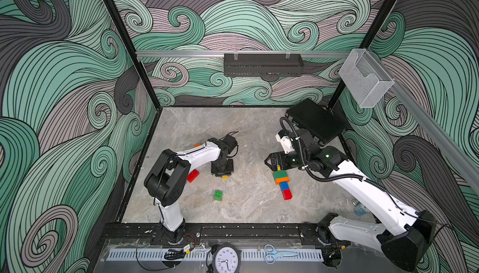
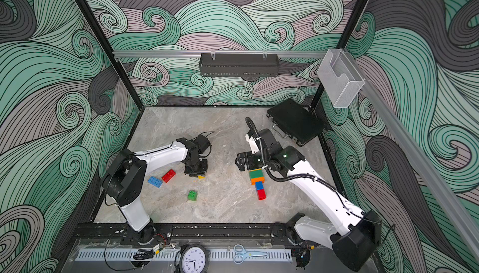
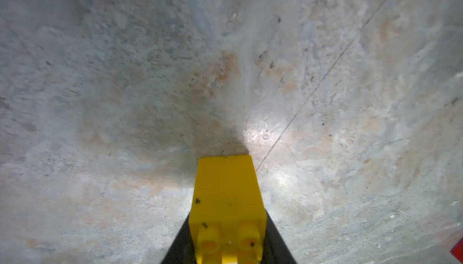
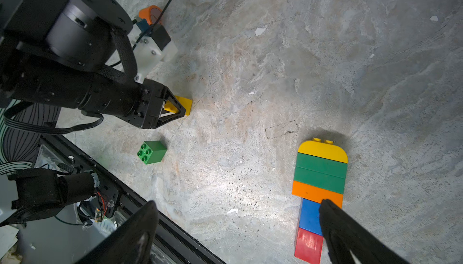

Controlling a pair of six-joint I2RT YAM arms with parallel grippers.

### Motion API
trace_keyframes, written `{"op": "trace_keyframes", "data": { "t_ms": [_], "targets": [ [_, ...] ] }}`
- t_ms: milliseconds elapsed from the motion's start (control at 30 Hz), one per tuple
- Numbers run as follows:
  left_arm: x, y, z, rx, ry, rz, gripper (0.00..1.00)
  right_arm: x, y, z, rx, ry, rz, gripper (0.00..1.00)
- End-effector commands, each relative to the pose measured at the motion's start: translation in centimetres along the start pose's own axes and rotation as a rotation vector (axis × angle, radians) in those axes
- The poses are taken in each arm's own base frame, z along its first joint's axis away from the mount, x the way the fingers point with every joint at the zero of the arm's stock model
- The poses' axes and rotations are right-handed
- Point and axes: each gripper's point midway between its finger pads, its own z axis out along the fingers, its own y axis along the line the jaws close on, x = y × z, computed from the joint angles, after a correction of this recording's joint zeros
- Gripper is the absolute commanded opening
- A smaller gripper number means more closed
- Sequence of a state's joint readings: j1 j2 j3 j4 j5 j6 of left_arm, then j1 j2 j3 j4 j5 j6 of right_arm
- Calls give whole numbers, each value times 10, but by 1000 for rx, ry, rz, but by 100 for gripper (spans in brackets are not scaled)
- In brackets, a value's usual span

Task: Assemble an ice cream with lego
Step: Adjust the lego brick at the center of the board.

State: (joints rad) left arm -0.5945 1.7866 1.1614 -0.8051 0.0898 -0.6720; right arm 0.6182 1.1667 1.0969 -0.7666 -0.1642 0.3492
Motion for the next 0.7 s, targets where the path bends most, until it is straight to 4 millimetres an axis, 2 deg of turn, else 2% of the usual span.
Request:
{"op": "trace_keyframes", "data": {
  "t_ms": [0,167,300,367,467,533,667],
  "targets": [
    [-7,-10,-2,-2,-5,-18,30,4,-3,-1,18,1,-1,99],
    [-10,-17,1,-30,6,2,31,6,-5,-1,23,3,-5,99],
    [-8,-14,0,-52,14,0,48,8,-7,-2,32,5,-7,99],
    [-8,-14,-7,-51,1,-6,57,8,-7,-3,33,2,-9,99],
    [-5,-14,-22,-46,-17,-5,64,7,-7,-3,30,-2,-7,99],
    [0,-13,-35,-44,-28,0,65,7,-7,-4,28,-4,-5,99],
    [29,3,-49,-66,-1,3,67,11,-8,-5,35,6,2,99]
  ]
}}
